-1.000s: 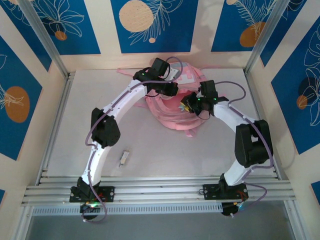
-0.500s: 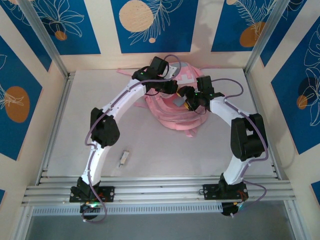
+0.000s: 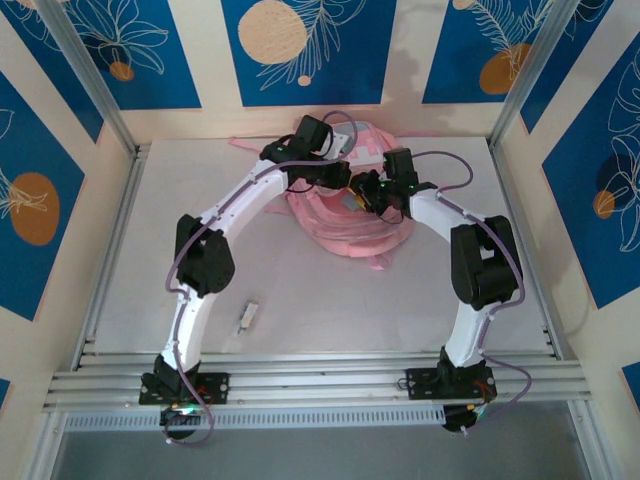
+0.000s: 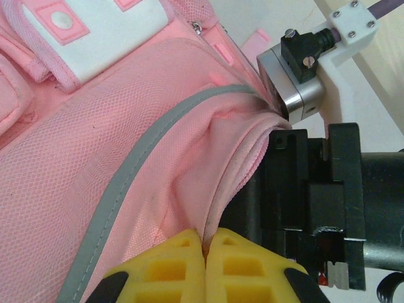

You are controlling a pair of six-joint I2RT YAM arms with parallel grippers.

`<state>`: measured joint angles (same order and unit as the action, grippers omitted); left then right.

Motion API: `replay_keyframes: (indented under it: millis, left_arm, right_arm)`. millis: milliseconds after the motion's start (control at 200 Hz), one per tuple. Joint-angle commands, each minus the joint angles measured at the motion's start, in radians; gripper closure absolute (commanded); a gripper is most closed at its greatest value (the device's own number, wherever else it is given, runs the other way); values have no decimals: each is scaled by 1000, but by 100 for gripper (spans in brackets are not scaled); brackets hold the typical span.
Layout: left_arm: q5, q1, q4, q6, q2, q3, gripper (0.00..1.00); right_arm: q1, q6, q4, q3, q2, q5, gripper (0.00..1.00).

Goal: Pack the student bag
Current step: Place the loose stationery in the student bag, then close the student bag at the top-center of the table.

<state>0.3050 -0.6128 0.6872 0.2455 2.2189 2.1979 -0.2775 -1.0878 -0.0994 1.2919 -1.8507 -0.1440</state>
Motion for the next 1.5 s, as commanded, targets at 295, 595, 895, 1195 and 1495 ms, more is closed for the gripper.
replay_keyframes:
  millis: [295, 595, 895, 1195, 1495]
  left_arm:
    - [-21, -5, 31, 2, -114, -60, 83]
    - [-173, 3, 112, -37, -367, -394, 9]
    - [-298, 24, 230, -2, -665, -836, 0]
    - [-263, 28, 250, 125, -889, -1220, 0]
    - [-268, 24, 177, 183, -954, -1414, 0]
  right_arm:
    - [-7, 238, -258, -145, 348, 4, 30]
    - [43, 263, -375, -244, 501, 54, 1]
    - [41, 281, -392, -245, 492, 43, 1]
    - [5, 237, -374, -260, 457, 62, 1]
    - [-12, 209, -362, -276, 453, 96, 1]
